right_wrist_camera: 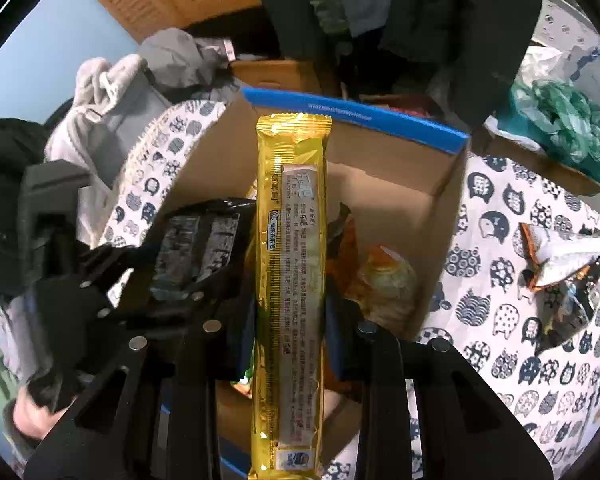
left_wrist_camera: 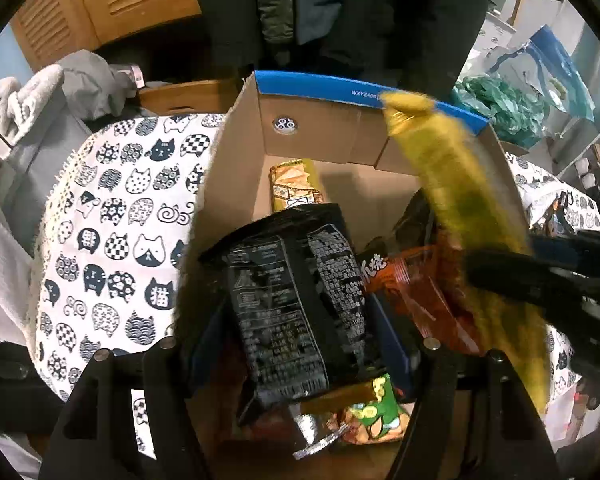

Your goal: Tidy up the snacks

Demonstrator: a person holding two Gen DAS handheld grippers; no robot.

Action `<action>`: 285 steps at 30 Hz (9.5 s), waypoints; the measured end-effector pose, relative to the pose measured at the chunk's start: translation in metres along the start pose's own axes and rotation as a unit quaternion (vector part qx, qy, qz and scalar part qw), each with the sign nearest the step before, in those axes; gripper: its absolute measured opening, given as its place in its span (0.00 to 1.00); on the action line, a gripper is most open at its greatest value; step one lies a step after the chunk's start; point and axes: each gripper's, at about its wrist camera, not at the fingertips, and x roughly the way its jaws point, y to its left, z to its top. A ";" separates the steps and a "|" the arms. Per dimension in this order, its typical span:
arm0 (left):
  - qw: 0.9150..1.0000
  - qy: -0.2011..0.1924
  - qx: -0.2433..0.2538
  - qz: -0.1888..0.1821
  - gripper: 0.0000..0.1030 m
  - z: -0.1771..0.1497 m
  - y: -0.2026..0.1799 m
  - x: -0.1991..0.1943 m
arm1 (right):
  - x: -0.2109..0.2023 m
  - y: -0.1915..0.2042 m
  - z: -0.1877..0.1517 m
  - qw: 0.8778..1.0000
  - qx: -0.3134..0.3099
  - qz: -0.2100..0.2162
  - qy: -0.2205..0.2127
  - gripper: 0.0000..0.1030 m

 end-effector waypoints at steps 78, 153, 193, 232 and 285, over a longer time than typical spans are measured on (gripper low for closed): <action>0.964 -0.003 0.261 -0.041 0.84 0.040 -0.263 0.038 | -0.046 -0.258 -0.086 0.992 -0.063 -0.103 -0.022 0.80; 0.944 0.008 0.328 -0.045 0.35 0.050 -0.345 0.077 | -0.119 -0.332 -0.115 0.989 0.096 -0.099 -0.061 0.38; 0.986 -0.099 0.136 -0.020 0.35 -0.013 -0.147 -0.083 | -0.176 -0.145 -0.096 0.990 -0.012 -0.051 -0.129 0.38; 0.998 -0.047 -0.014 0.035 0.46 -0.038 -0.009 -0.043 | -0.037 0.007 -0.031 0.996 -0.081 0.040 0.009 0.41; 0.977 -0.214 -0.004 0.008 0.85 -0.083 -0.050 -0.145 | -0.193 -0.051 -0.118 0.970 -0.071 -0.088 -0.215 0.78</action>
